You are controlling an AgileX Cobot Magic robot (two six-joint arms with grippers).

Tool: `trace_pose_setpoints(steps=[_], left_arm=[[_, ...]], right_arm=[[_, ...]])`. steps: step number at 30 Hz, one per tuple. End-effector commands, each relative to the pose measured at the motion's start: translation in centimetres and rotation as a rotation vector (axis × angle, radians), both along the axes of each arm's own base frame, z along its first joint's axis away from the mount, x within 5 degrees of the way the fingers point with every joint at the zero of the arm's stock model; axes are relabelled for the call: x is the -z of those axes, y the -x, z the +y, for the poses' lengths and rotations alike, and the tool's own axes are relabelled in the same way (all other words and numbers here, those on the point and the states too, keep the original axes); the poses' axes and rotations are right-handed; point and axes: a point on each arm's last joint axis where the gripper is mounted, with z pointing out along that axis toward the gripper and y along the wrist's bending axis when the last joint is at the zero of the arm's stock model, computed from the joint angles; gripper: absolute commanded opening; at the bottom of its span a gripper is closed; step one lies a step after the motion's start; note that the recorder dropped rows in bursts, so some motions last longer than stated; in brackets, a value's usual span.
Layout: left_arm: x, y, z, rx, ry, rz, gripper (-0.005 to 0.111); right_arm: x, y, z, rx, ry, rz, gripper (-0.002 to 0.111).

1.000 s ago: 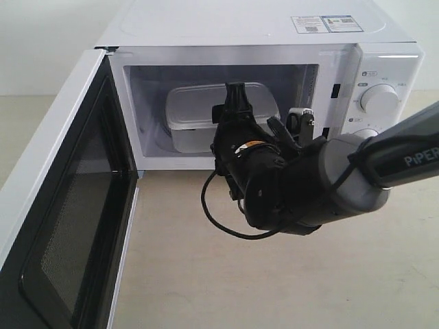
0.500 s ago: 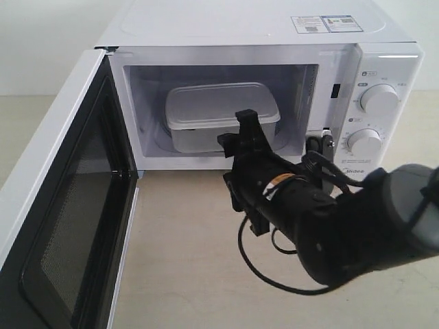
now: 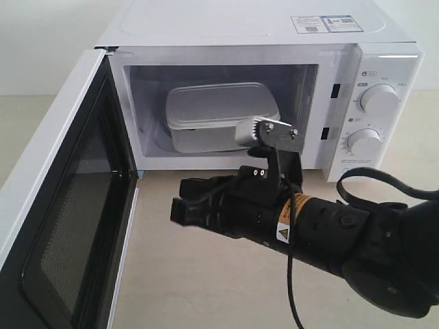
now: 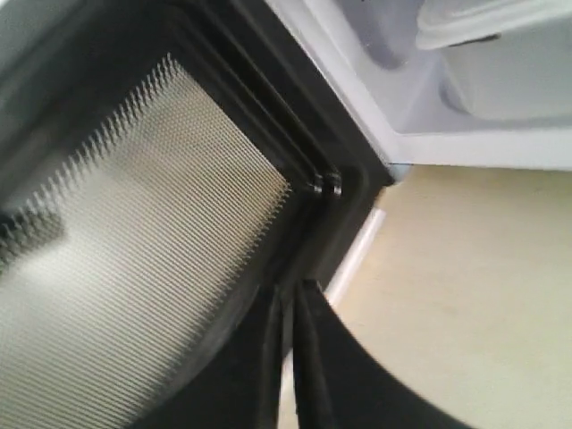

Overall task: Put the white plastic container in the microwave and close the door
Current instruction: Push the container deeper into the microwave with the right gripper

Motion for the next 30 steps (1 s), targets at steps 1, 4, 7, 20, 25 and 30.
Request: trace_pose_setpoints(steps=[1, 4, 7, 20, 25, 30], left_arm=[[0.1, 0.0, 0.0, -0.007, 0.015, 0.000, 0.004], [0.1, 0.0, 0.0, -0.007, 0.015, 0.000, 0.004], [0.1, 0.0, 0.0, -0.007, 0.015, 0.000, 0.004], [0.1, 0.0, 0.0, -0.007, 0.015, 0.000, 0.004], [0.1, 0.0, 0.0, -0.007, 0.015, 0.000, 0.004], [0.1, 0.0, 0.0, -0.007, 0.015, 0.000, 0.004]], right_arm=[[0.9, -0.3, -1.0, -0.073, 0.365, -0.258, 0.000], [1.1, -1.0, -1.7, -0.024, 0.516, -0.353, 0.000], [0.7, -1.7, -2.5, 0.104, 0.534, -0.376, 0.000], [0.3, -5.6, 1.0, 0.198, 0.427, -0.376, 0.000], [1.6, -7.4, 1.9, 0.282, 0.409, -0.313, 0.000], [3.1, -8.7, 3.0, 0.292, 0.430, -0.301, 0.000]])
